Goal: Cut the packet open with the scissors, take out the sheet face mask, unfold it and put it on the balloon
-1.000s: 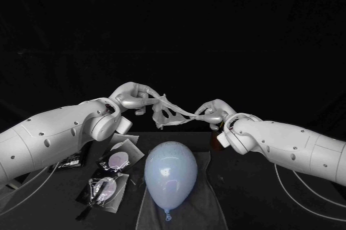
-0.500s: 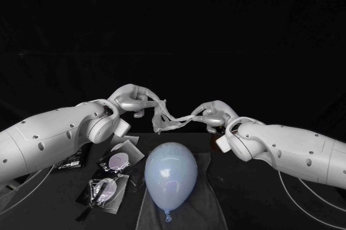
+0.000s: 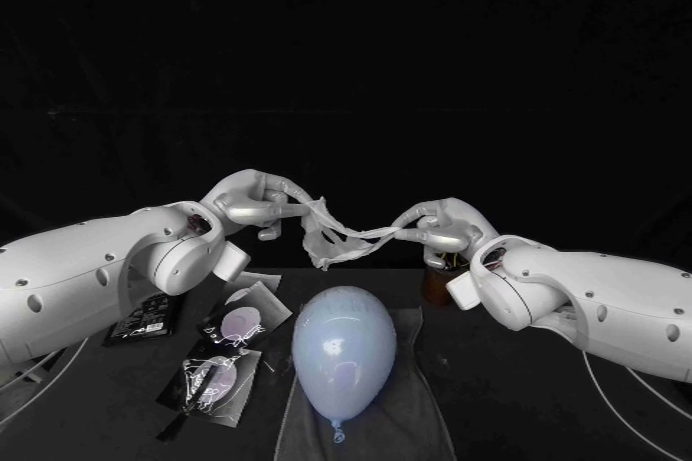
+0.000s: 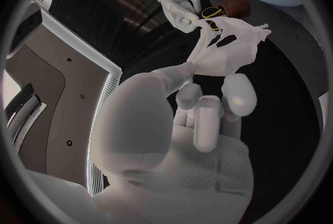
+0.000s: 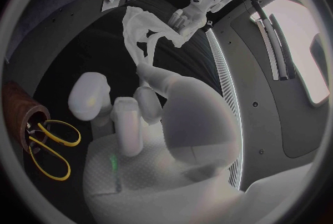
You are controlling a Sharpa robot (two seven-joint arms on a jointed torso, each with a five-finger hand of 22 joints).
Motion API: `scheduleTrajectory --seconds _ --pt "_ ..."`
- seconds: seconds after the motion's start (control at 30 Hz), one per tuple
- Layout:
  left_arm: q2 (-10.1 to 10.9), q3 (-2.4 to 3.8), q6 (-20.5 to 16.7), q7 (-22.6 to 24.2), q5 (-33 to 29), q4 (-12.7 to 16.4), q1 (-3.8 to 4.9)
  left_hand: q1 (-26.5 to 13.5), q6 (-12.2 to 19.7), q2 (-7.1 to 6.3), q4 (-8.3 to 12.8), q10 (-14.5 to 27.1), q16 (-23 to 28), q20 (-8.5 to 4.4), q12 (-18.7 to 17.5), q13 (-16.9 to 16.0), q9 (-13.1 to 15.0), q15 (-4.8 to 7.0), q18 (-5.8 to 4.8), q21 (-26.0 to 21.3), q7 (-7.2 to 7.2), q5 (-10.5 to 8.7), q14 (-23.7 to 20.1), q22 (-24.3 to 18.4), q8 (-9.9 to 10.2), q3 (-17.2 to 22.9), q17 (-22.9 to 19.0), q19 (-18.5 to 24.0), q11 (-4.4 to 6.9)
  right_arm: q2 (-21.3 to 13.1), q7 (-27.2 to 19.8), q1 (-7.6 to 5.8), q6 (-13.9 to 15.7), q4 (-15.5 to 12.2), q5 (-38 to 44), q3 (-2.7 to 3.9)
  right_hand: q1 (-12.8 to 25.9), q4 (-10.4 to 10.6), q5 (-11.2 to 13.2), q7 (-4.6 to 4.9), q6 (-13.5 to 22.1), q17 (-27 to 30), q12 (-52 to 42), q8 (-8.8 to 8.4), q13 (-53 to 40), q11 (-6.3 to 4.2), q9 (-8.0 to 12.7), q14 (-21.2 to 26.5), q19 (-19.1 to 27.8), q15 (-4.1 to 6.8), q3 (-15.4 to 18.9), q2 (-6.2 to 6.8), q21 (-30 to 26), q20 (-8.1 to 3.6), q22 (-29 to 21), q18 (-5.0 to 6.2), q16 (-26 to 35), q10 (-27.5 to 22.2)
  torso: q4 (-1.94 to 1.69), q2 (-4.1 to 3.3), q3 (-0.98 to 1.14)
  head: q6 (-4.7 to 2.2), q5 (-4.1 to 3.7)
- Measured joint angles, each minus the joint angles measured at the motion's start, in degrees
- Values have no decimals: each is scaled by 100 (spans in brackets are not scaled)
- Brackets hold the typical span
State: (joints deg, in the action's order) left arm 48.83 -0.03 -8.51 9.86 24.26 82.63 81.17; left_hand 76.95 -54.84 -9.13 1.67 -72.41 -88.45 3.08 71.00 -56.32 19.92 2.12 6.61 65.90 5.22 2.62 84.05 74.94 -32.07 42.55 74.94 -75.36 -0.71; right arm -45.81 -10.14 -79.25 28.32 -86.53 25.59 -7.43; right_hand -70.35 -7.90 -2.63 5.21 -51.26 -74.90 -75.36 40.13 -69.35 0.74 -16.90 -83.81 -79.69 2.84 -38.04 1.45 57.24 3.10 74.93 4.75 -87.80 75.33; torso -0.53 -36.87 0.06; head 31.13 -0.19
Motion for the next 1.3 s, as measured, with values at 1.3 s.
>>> scheduleTrajectory --seconds 1.3 --pt "1062 -669 -3 86 -1826 2124 -892 -113 -20 -9 6 -32 1 1 -1 -14 28 -1 -1 -6 21 -1 1 0 -7 38 0 1 -9 -1347 -98 -58 -1328 -1474 -1150 -64 0 -2 2 -3 20 0 0 -24 -3 0 -5 0 21 0 2 0 0 21 -1 0 27 0 -101 608 126 521 7"
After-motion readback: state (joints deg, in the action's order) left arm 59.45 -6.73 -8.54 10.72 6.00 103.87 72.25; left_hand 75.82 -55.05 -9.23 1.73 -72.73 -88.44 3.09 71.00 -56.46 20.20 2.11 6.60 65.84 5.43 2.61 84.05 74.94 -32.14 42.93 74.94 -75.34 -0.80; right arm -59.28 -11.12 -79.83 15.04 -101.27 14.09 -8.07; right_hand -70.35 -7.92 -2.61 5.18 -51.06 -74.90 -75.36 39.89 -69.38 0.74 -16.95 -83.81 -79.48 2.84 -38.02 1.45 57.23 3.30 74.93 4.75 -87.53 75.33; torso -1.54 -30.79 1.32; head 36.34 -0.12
